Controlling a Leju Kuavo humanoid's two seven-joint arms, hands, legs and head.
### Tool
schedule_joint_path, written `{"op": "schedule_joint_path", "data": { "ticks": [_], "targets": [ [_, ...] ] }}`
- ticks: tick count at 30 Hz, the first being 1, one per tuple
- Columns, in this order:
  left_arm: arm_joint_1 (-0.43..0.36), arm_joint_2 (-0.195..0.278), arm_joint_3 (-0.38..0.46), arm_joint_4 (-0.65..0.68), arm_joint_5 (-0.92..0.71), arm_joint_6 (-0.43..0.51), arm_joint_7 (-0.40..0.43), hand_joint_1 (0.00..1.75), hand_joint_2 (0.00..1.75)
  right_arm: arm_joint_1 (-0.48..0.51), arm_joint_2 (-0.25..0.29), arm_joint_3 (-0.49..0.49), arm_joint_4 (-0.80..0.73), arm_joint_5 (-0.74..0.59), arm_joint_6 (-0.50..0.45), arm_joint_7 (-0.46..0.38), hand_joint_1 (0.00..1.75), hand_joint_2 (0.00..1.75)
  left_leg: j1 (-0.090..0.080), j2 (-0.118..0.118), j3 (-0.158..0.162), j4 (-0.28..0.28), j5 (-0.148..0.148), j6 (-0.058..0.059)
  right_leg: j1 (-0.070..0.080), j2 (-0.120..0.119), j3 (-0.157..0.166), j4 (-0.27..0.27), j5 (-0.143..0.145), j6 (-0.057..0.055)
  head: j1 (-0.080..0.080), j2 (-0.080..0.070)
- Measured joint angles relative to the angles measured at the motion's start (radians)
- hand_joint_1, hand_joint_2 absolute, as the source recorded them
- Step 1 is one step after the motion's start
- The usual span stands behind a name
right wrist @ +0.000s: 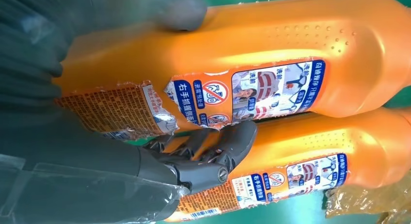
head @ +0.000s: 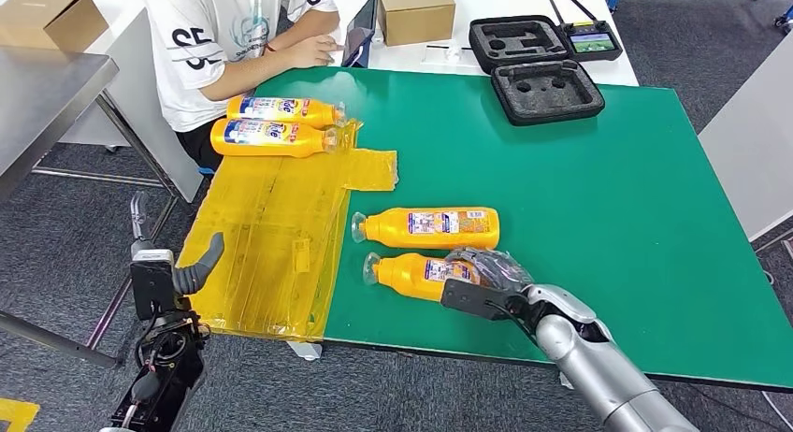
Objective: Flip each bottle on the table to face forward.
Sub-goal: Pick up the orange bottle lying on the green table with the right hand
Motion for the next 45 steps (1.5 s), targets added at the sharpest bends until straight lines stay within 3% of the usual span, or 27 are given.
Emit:
{"op": "schedule_joint_path", "data": {
  "ticks": [4, 8, 15, 18, 22, 27, 32, 39, 45],
  "targets": [
    [0.000, -0.001, -0.002, 0.001, 0.000, 0.000, 0.000, 0.00, 1.75, -0.005, 0.001, 0.001, 0.008, 0.000, 0.000, 0.000, 1.61, 1.75, 0.000, 0.000, 0.000, 0.000, 0.000, 0.000, 0.000, 0.000, 0.000, 0.000, 0.000, 0.000, 0.000, 0.000],
    [-0.001, -0.001, -0.002, 0.002, 0.000, -0.001, 0.000, 0.00, 1.75, -0.009, 0.003, 0.001, 0.014, 0.000, 0.001, -0.001, 1.74, 1.75, 0.000, 0.000, 0.000, 0.000, 0.000, 0.000, 0.000, 0.000, 0.000, 0.000, 0.000, 0.000, 0.000, 0.000],
    [-0.007, -0.002, -0.006, 0.010, 0.014, -0.006, 0.000, 0.00, 1.75, -0.018, -0.003, 0.016, 0.023, -0.010, 0.035, -0.035, 1.75, 1.75, 0.000, 0.000, 0.001, 0.000, 0.000, 0.000, 0.000, 0.000, 0.000, 0.000, 0.000, 0.000, 0.000, 0.000],
    [-0.012, -0.002, -0.012, 0.015, 0.018, -0.008, 0.000, 0.00, 1.75, -0.017, -0.008, 0.022, 0.023, -0.051, 0.054, -0.096, 1.75, 1.75, 0.000, 0.000, 0.002, 0.000, 0.000, 0.000, 0.000, 0.000, 0.001, 0.000, 0.000, 0.000, 0.000, 0.000],
    [-0.020, -0.003, -0.020, 0.022, 0.023, -0.020, 0.000, 0.00, 1.75, 0.011, -0.002, 0.020, 0.009, -0.176, 0.071, -0.255, 1.75, 1.75, 0.000, 0.001, 0.002, 0.000, 0.000, 0.000, 0.000, 0.001, 0.001, 0.000, 0.000, 0.000, 0.000, 0.000],
    [-0.030, -0.007, -0.033, 0.028, 0.028, -0.027, 0.000, 0.00, 1.75, 0.041, 0.022, 0.017, -0.009, -0.232, 0.082, -0.327, 1.75, 1.75, 0.001, 0.001, 0.002, 0.000, 0.000, 0.000, 0.001, 0.001, 0.001, 0.000, 0.000, 0.000, 0.000, 0.000],
    [-0.036, -0.012, -0.044, 0.028, 0.043, -0.051, 0.000, 0.00, 1.75, 0.066, 0.082, -0.009, -0.037, -0.362, 0.082, -0.467, 1.75, 1.75, 0.001, 0.002, 0.001, 0.000, 0.000, 0.000, 0.001, 0.003, 0.000, 0.000, 0.000, 0.000, 0.000, 0.000],
    [-0.045, -0.021, -0.060, 0.025, 0.111, -0.121, 0.001, 0.00, 1.75, 0.086, 0.187, -0.057, -0.094, -0.450, 0.011, -0.479, 1.75, 1.75, 0.001, 0.001, 0.001, 0.000, 0.000, 0.000, 0.001, 0.002, -0.001, 0.000, 0.000, 0.000, 0.000, 0.000],
    [-0.038, -0.017, -0.072, -0.049, 0.298, -0.303, 0.073, 0.00, 1.75, 0.108, 0.235, -0.109, -0.118, -0.489, -0.041, -0.492, 1.75, 1.75, 0.000, 0.001, 0.000, 0.000, 0.000, 0.000, 0.000, 0.002, -0.001, 0.000, 0.000, 0.000, 0.000, 0.000]
  ]
}}
